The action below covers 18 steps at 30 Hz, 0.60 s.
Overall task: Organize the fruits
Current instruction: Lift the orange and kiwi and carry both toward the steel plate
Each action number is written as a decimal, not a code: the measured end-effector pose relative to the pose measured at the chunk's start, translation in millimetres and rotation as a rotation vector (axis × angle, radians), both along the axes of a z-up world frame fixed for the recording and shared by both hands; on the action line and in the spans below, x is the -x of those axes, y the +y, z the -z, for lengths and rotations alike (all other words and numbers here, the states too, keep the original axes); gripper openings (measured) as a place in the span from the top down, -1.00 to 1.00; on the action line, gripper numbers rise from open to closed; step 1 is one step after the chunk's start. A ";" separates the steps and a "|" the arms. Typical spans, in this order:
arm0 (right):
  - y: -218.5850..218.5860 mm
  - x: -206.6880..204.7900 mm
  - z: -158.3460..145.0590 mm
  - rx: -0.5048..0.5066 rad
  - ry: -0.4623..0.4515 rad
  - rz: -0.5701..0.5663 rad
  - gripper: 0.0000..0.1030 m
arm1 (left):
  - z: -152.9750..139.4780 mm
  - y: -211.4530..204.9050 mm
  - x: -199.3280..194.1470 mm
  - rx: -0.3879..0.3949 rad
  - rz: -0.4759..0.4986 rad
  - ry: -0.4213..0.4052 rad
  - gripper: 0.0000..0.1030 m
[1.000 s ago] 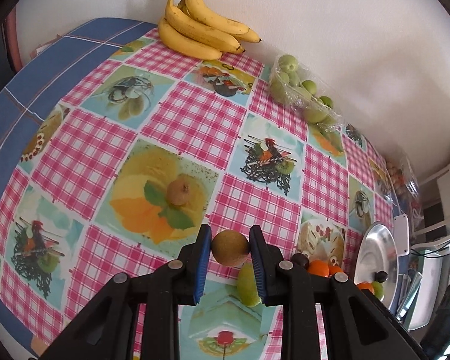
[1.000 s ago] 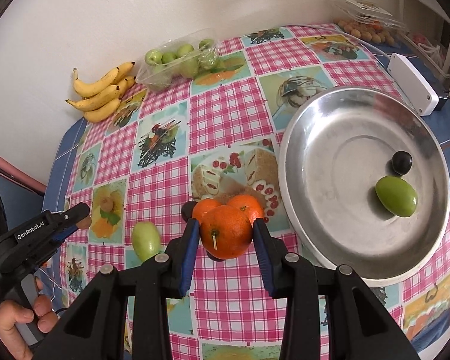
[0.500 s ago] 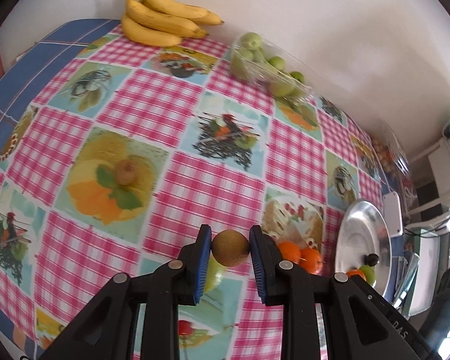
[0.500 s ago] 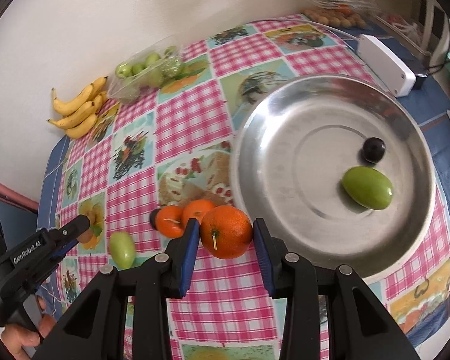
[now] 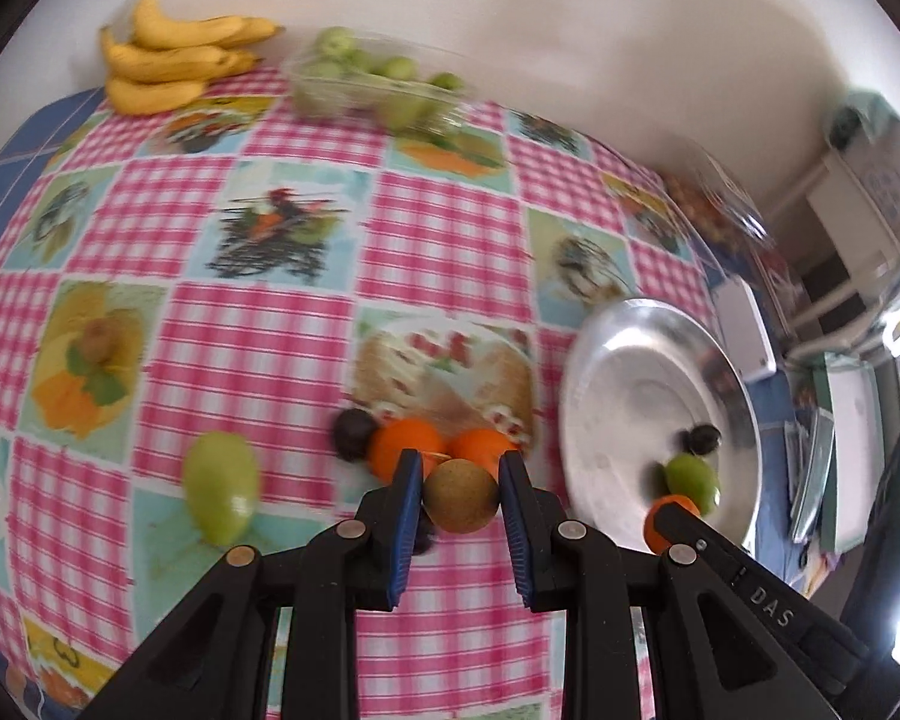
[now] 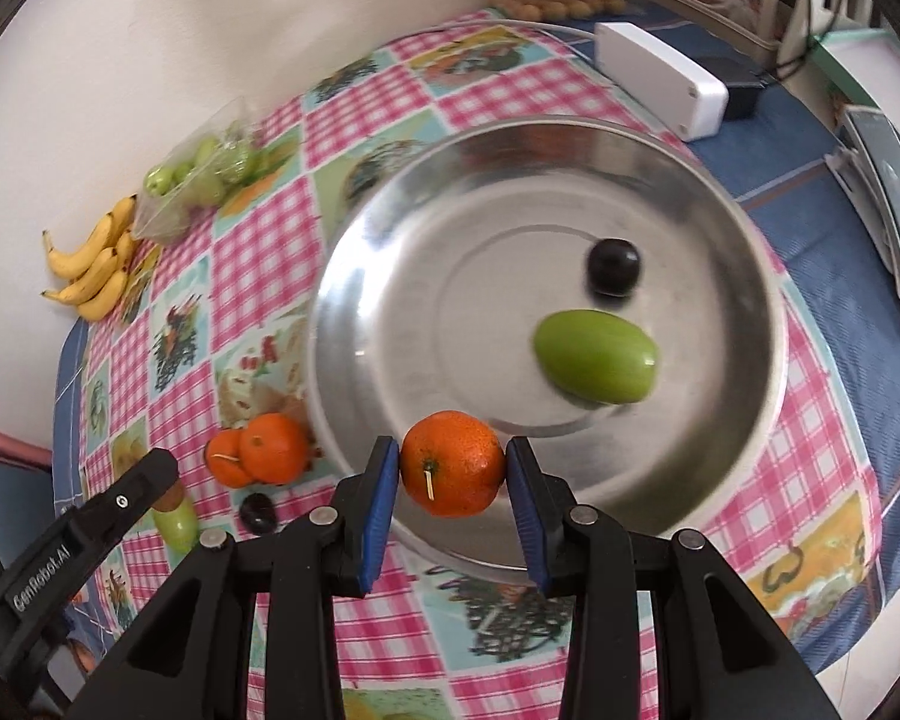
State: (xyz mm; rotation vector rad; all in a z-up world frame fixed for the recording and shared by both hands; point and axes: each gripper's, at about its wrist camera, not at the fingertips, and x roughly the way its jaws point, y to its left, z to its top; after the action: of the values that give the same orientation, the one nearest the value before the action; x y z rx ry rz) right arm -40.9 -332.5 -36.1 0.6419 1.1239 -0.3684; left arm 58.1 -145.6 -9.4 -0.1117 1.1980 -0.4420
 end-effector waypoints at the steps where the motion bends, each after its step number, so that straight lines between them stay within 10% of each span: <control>1: -4.3 2.6 0.8 -0.004 0.001 0.007 0.26 | 0.1 -5.7 2.0 -0.004 0.015 -0.003 0.46; 18: -32.7 21.4 4.9 -0.039 0.020 0.069 0.25 | 13.5 -78.6 30.9 -0.056 0.190 -0.046 0.46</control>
State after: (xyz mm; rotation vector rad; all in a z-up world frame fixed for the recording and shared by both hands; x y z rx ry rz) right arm -62.3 -365.2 -41.0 0.7138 1.1321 -0.4137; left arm 27.1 -224.2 -22.9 0.0606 1.1793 -0.5734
